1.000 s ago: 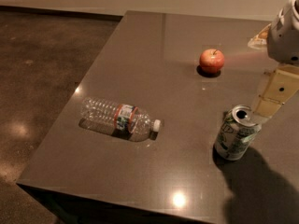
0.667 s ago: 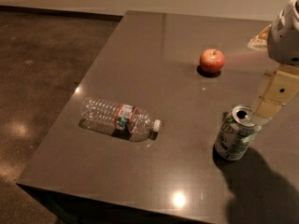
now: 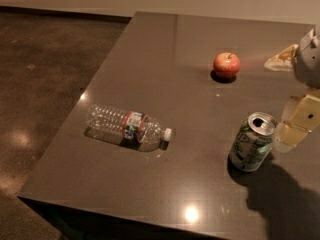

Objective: Move 7up can near apple

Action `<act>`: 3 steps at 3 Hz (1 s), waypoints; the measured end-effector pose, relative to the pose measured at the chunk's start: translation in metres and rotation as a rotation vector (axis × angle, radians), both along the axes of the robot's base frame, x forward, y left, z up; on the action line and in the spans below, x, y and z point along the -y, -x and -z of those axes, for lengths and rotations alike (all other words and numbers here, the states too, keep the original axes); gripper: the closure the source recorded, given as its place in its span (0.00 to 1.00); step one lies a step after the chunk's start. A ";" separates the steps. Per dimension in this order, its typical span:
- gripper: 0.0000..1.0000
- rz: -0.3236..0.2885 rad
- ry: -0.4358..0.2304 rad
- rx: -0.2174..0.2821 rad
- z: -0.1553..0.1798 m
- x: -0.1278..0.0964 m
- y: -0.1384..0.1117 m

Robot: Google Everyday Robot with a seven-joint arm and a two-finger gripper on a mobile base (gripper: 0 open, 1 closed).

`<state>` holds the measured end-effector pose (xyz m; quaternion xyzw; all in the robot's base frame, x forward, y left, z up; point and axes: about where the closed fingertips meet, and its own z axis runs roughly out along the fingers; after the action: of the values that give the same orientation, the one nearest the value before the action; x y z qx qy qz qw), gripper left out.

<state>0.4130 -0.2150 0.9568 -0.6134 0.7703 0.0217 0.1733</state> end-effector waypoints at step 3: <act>0.00 -0.103 -0.165 -0.079 0.048 -0.031 0.026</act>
Offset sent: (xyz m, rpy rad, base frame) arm -0.0234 0.0244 -0.0600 0.2016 0.0983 0.0931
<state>0.3872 -0.1845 0.9092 -0.6343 0.7396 0.1181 0.1914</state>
